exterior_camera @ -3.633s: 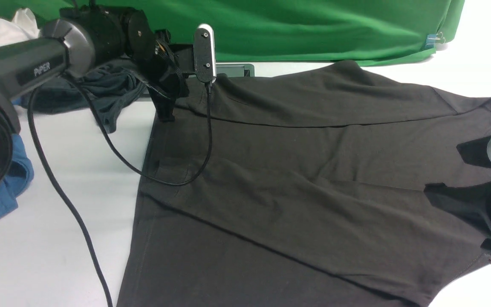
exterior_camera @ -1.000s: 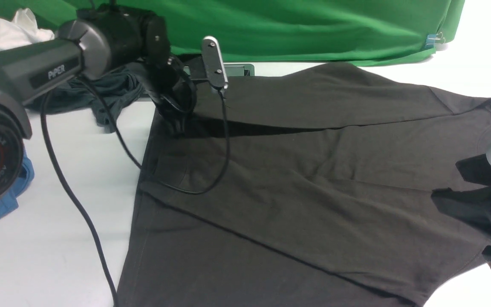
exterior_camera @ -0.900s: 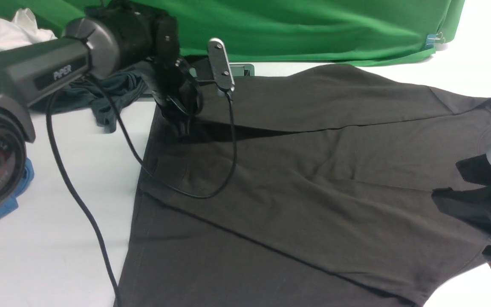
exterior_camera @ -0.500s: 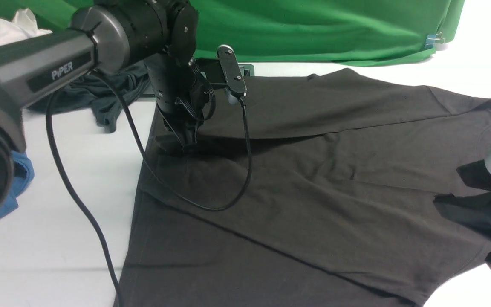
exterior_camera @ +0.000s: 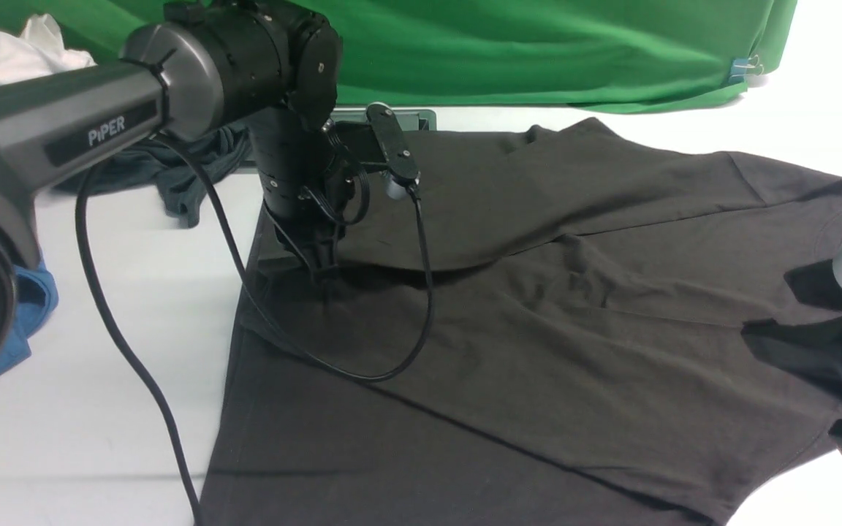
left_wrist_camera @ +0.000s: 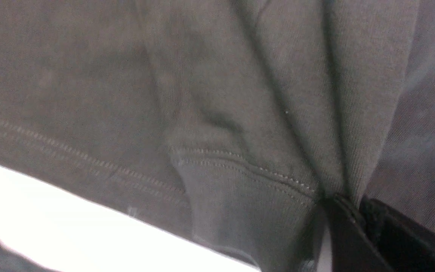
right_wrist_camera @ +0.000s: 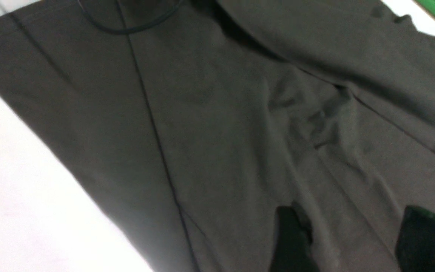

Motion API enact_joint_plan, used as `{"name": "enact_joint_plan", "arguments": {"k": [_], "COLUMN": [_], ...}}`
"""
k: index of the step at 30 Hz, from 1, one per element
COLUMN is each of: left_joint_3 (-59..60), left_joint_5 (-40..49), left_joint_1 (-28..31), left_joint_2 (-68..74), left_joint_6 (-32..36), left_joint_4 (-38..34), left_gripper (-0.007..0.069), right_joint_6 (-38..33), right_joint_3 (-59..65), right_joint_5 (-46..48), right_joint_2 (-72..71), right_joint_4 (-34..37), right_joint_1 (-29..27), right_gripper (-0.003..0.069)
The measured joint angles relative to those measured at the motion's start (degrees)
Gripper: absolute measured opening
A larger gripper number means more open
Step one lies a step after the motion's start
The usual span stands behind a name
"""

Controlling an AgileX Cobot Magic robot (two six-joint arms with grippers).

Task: Fold a long-sleeved shirt on a white desktop.
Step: 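Fold the left side of the dark shirt inward over its body with the left gripper, then grasp the near edge of the shirt at its hem and shoulder corners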

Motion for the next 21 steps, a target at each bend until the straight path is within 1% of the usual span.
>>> {"name": "enact_joint_plan", "arguments": {"k": [1, 3, 4, 7, 9, 10, 12, 14, 15, 17, 18, 19, 20, 21], "left_joint_3": [0.0, 0.0, 0.0, 0.0, 0.1, 0.1, 0.2, 0.3, 0.6, 2.1, 4.7, 4.7, 8.5, 9.6], "left_joint_5": [0.0, 0.6, 0.8, 2.6, 2.7, 2.4, 1.8, 2.0, 2.4, 2.4, 1.1, 0.9, -1.4, -1.8], "left_joint_1": [0.0, 0.0, 0.0, 0.1, 0.1, 0.1, -0.2, -0.6, -1.0, -1.6, -2.3, -2.4, -3.2, -3.3], "left_joint_2": [0.0, 0.0, 0.0, -0.1, -0.8, -1.4, -4.1, -7.0, -9.7, -14.1, -19.1, -19.1, -24.7, -26.1], "left_joint_6": [-0.1, -1.2, -1.6, -4.7, -6.7, -7.8, -10.7, -12.5, -13.3, -13.4, -13.6, -13.6, -14.3, -14.5], "left_joint_4": [-0.5, -2.0, -2.3, -5.0, -6.3, -6.7, -7.7, -8.2, -8.9, -10.4, -12.4, -12.6, -14.3, -14.5], "left_gripper": [0.0092, 0.0169, 0.0188, 0.0377, 0.0461, 0.0476, 0.0449, 0.0367, 0.0277, 0.0145, 0.0066, 0.0059, 0.0027, 0.0025], "right_joint_6": [0.3, 1.9, 2.7, 6.6, 7.1, 7.1, 6.1, 4.5, 3.3, 0.5, -2.2, -2.7, -6.4, -6.8], "right_joint_3": [0.0, 0.0, 0.0, -0.4, -1.5, -2.3, -4.2, -6.1, -7.1, -8.8, -10.0, -10.2, -11.2, -11.2], "right_joint_5": [-0.6, -1.4, -1.5, -1.8, -1.8, -1.8, -1.8, -2.3, -2.7, -4.1, -6.3, -6.7, -10.5, -10.5], "right_joint_2": [0.0, 0.0, 0.1, 2.4, 5.0, 6.9, 11.2, 15.7, 18.3, 23.2, 26.8, 27.4, 31.7, 31.7], "right_joint_4": [-0.5, -2.0, -2.7, -7.3, -8.8, -9.2, -9.7, -9.8, -9.8, -9.8, -9.9, -9.9, -10.1, -10.1], "right_joint_1": [0.0, 0.0, 0.0, 0.0, 0.0, 0.0, 0.0, -0.8, -1.7, -4.2, -6.7, -7.1, -9.8, -9.8], "right_gripper": [0.0405, 0.0441, 0.0454, 0.0494, 0.0500, 0.0501, 0.0501, 0.0503, 0.0503, 0.0503, 0.0503, 0.0503, 0.0498, 0.0496]}}
